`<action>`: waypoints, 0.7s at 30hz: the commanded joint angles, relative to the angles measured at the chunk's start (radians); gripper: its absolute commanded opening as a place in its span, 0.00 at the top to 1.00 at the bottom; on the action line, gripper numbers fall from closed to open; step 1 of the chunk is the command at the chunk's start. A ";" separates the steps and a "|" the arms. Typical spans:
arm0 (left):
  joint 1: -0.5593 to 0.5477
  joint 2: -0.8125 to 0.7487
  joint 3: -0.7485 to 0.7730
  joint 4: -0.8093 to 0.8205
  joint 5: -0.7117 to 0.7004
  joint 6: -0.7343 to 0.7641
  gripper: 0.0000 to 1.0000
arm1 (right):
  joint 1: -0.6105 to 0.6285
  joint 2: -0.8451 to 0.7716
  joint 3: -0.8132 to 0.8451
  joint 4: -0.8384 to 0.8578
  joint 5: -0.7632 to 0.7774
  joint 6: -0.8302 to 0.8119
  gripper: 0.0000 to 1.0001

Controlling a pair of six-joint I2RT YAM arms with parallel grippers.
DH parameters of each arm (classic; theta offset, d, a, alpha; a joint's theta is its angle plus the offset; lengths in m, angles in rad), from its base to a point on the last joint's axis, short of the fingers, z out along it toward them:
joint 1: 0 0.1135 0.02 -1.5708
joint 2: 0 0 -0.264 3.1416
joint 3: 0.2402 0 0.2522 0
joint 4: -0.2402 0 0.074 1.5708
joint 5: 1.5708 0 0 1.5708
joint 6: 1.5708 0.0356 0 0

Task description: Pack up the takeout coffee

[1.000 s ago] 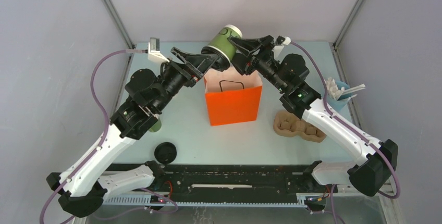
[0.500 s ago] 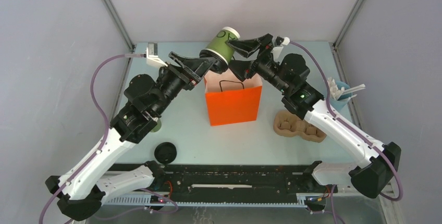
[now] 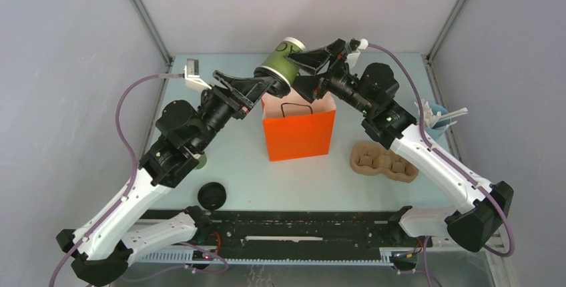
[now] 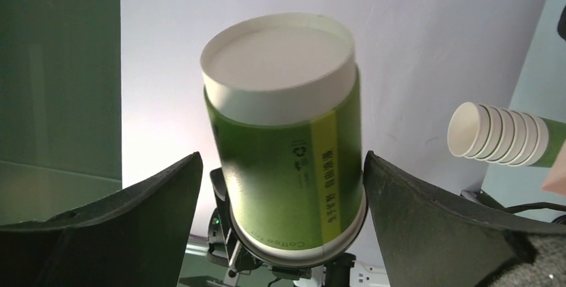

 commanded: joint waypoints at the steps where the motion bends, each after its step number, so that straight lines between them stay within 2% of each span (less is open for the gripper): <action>1: 0.005 -0.002 -0.003 0.033 0.026 -0.018 0.32 | 0.015 0.009 0.058 0.037 -0.021 -0.036 0.04; 4: 0.006 -0.005 -0.001 0.024 0.025 -0.018 0.29 | 0.020 0.009 0.068 0.025 -0.016 -0.047 0.09; 7: 0.006 -0.007 0.006 0.007 0.024 -0.014 0.20 | 0.024 0.001 0.069 0.007 -0.012 -0.048 0.14; 13: 0.005 -0.043 0.002 -0.045 0.013 0.017 0.02 | 0.018 -0.026 0.069 -0.025 -0.008 -0.040 0.17; 16: 0.006 -0.105 0.007 -0.114 -0.022 0.095 0.00 | -0.001 -0.056 0.067 -0.064 -0.048 -0.019 0.18; 21: 0.007 -0.157 0.131 -0.366 -0.023 0.282 0.00 | -0.049 -0.154 0.040 -0.212 -0.156 0.018 0.18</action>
